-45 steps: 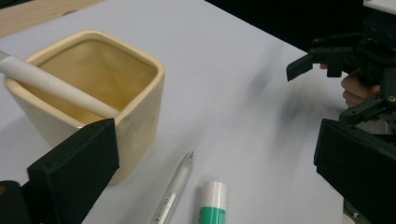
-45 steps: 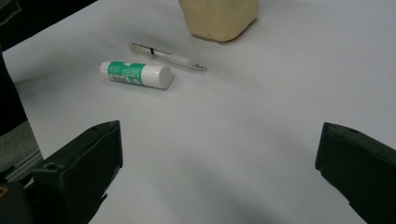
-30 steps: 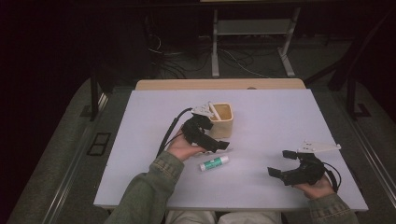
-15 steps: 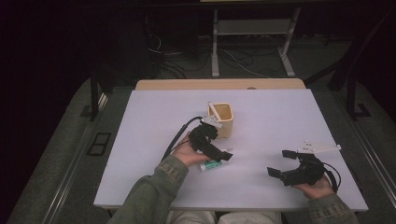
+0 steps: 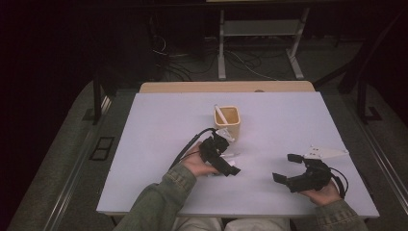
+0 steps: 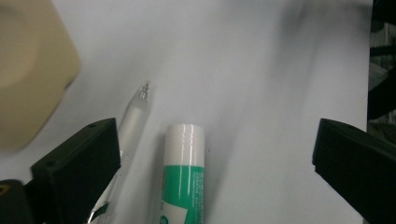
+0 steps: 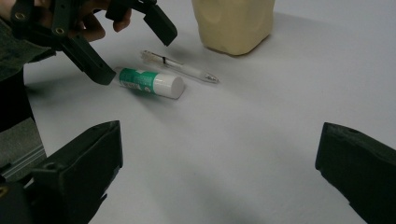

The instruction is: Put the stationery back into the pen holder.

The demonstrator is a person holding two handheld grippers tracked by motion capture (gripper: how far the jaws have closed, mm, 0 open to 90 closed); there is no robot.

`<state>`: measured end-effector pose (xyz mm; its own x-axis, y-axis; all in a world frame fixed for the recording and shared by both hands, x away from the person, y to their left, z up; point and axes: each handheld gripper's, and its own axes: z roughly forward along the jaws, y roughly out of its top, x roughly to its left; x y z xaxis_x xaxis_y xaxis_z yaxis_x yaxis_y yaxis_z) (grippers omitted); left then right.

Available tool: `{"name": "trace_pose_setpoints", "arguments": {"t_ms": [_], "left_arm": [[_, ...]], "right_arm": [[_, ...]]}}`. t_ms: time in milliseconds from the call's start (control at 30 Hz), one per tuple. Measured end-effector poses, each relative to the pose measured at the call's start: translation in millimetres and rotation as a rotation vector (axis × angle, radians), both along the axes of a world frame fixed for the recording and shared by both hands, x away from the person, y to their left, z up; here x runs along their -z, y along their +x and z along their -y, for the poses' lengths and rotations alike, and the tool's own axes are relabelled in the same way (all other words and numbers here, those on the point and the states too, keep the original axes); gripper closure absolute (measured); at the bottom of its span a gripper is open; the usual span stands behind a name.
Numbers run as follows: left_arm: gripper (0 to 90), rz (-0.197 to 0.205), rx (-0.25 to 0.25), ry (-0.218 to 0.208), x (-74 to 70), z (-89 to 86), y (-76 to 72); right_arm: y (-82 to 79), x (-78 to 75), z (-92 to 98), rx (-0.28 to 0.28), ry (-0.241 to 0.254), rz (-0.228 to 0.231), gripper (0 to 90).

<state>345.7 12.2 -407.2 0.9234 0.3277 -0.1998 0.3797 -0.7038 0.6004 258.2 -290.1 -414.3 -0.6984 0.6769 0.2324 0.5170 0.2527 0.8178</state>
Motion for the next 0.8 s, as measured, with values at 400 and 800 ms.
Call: {"name": "trace_pose_setpoints", "arguments": {"t_ms": [400, 800], "left_arm": [[16.5, -0.007, 0.021, 0.036, 6.4, 5.7, -1.0], [40.8, 0.020, 0.015, 0.084, 11.8, 8.1, 0.8]], "right_arm": [[1.9, 0.0, -2.5, -0.008, -0.008, -0.003, 0.4], [2.4, 0.6, -3.2, -0.011, -0.013, -0.006, 0.4]]}}
